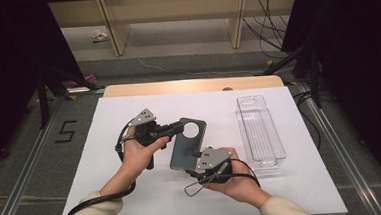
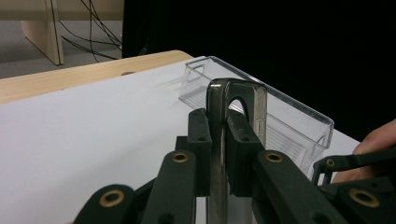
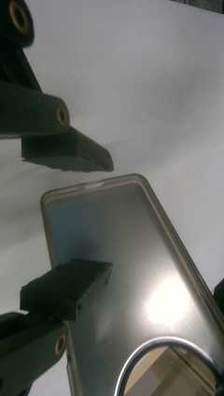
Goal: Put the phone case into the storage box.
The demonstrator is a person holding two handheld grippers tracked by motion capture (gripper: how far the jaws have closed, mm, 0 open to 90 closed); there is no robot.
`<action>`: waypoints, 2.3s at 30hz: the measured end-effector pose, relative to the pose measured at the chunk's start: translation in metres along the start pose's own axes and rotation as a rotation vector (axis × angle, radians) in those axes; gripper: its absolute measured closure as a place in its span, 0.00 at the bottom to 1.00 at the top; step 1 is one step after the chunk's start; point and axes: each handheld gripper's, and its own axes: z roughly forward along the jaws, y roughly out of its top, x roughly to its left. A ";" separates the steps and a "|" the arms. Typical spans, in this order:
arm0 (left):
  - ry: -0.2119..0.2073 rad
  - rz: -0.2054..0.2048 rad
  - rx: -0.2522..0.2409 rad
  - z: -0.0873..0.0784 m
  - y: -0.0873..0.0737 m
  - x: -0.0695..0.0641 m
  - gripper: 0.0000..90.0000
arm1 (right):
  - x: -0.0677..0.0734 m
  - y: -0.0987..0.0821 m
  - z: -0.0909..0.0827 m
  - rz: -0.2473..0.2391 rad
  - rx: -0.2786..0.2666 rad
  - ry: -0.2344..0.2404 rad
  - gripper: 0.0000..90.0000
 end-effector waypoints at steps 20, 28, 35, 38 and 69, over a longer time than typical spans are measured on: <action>0.017 0.045 -0.059 -0.005 -0.001 0.002 0.90 | -0.012 0.001 -0.009 0.109 -0.082 -0.044 0.29; 0.041 0.052 -0.091 -0.008 -0.004 0.004 0.90 | -0.016 0.001 -0.014 0.143 -0.132 -0.072 0.23; 0.048 0.046 -0.104 -0.008 -0.006 0.004 0.90 | -0.024 -0.001 -0.020 0.205 -0.160 -0.103 0.21; 0.046 0.054 -0.103 -0.007 -0.007 0.003 0.90 | -0.026 -0.003 -0.022 0.221 -0.163 -0.116 0.22; 0.012 0.068 -0.116 0.005 -0.012 -0.019 0.90 | -0.059 -0.006 -0.036 0.407 -0.247 -0.259 0.41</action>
